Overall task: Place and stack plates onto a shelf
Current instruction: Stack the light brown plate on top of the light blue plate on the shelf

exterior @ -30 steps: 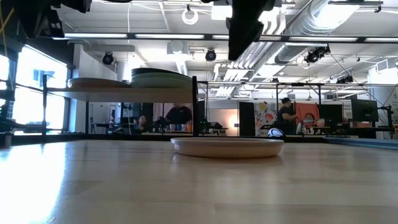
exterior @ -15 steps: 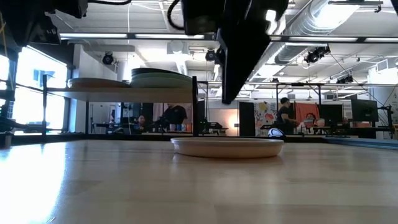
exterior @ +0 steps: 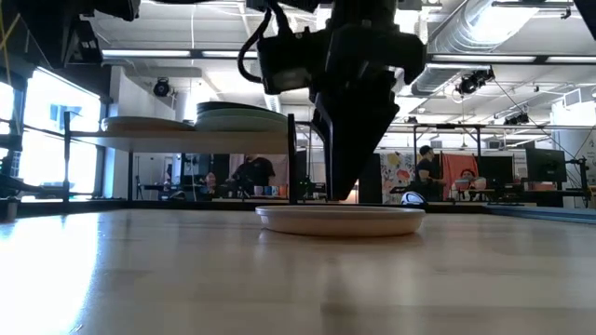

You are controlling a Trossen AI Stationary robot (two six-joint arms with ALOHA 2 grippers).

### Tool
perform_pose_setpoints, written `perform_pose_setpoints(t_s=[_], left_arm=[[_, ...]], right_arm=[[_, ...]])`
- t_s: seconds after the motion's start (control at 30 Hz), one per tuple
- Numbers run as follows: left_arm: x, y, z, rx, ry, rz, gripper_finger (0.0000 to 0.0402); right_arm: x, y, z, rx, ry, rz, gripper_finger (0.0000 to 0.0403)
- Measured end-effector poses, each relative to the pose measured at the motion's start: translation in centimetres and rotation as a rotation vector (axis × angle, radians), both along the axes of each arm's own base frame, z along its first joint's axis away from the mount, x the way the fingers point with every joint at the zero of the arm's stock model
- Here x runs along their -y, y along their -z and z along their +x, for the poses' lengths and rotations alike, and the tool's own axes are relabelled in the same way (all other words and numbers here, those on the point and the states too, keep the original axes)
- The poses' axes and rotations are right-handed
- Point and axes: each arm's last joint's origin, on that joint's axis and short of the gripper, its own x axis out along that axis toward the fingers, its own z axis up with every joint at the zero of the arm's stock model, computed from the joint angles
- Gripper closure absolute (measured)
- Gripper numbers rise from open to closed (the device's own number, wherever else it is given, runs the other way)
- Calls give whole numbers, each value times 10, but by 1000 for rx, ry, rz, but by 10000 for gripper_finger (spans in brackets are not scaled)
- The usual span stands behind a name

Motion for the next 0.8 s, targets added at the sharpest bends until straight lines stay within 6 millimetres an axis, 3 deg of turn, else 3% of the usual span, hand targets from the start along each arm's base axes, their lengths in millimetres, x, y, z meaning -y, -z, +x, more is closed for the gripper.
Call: perform_pose_setpoints(t_s=[0.8], left_arm=[[1,11,13,-61,-21,80,392]], right_arm=[[6,31,7,-60,79,-35,276]])
